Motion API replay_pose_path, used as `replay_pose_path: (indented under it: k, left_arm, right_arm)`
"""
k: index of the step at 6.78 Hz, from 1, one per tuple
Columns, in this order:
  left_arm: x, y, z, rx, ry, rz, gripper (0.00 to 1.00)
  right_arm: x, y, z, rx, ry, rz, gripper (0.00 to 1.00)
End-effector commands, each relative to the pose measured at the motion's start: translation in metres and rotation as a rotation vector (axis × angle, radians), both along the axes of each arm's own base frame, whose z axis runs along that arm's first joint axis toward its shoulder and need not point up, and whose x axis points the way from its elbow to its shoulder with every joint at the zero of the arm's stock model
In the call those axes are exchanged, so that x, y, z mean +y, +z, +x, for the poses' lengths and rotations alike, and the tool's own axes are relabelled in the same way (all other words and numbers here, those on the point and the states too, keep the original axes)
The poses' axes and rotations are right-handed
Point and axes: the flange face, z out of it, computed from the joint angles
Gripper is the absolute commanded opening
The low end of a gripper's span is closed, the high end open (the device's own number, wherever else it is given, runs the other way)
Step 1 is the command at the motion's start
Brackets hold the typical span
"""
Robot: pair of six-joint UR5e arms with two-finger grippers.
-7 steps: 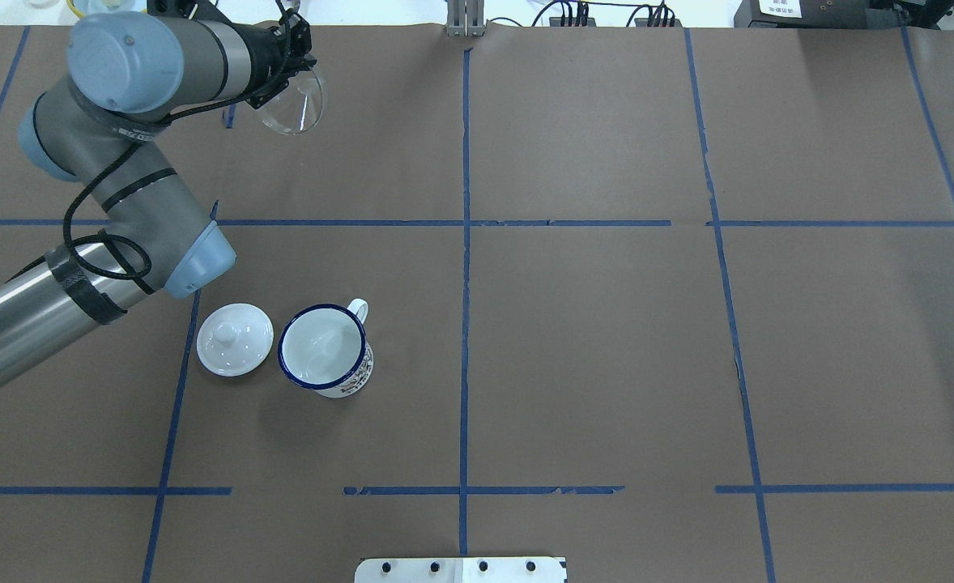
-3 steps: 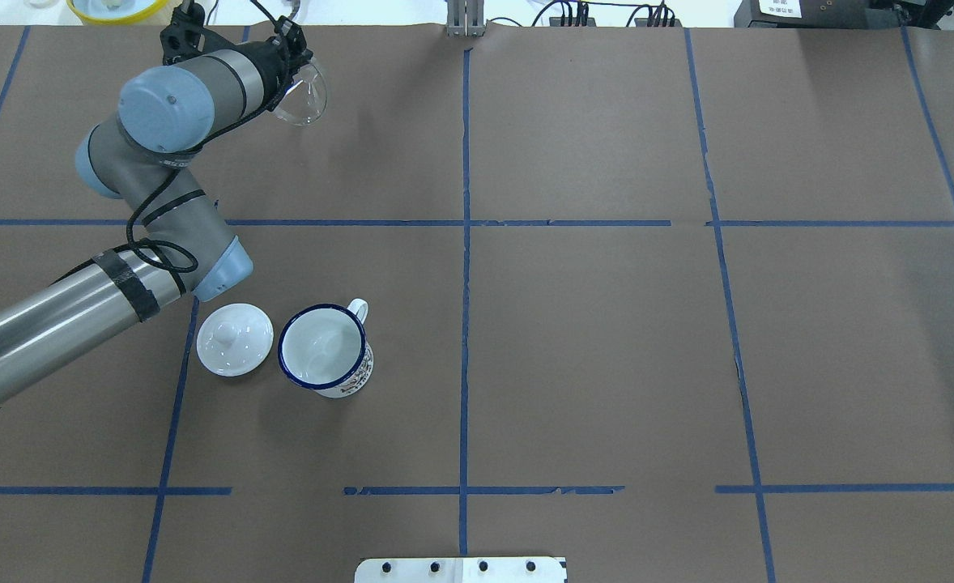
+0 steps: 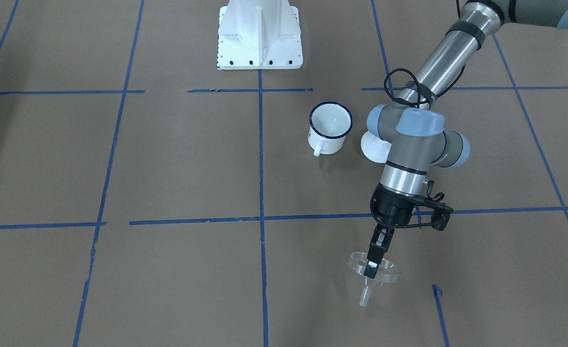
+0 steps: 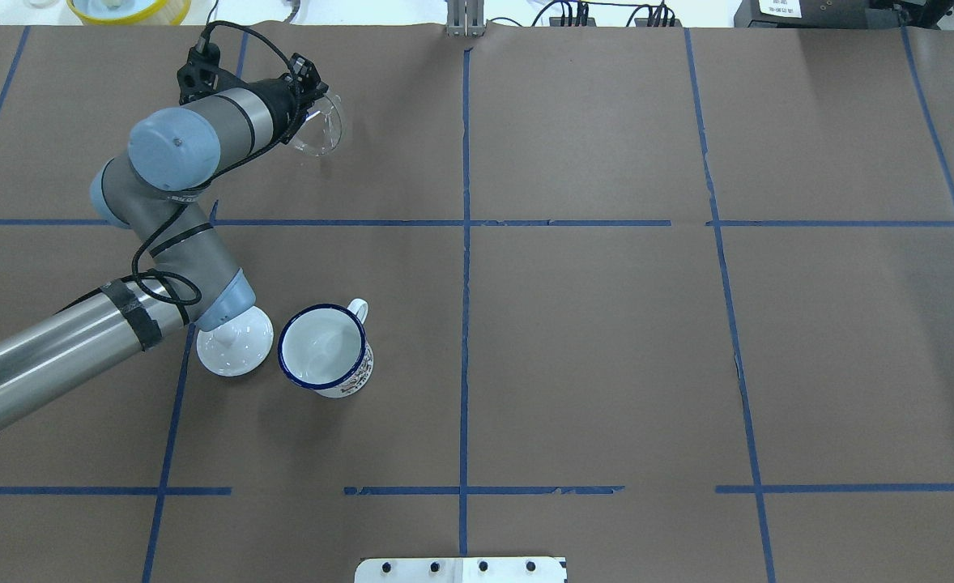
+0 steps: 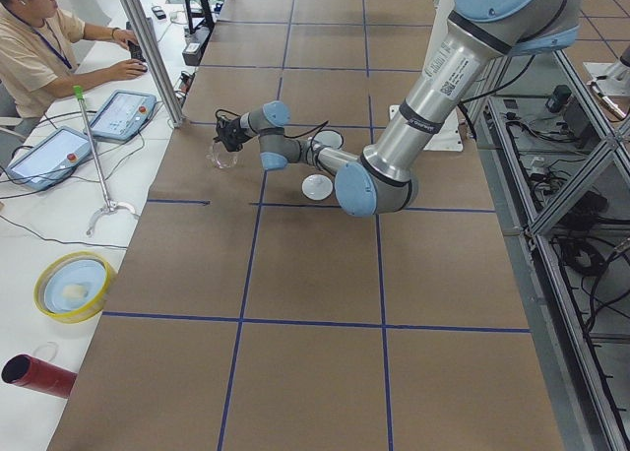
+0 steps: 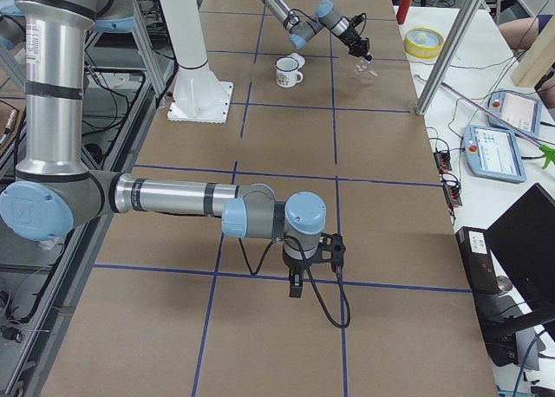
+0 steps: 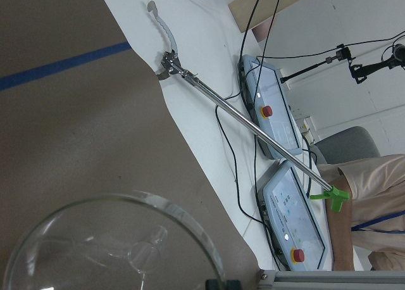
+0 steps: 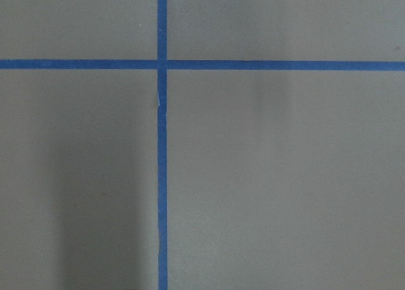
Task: Remove funnel from cup
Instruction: 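Carry the funnel farther from the robot with the left gripper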
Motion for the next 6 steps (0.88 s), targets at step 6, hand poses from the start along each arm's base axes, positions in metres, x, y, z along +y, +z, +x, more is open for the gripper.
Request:
replay_pose_path:
  k: [6]
  left_arm:
    - [0.045,0.031,0.0,-0.051,0.105,0.015,0.11]
  right_arm:
    - [0.0,0.0,0.0,0.0,0.0,0.0,1.0]
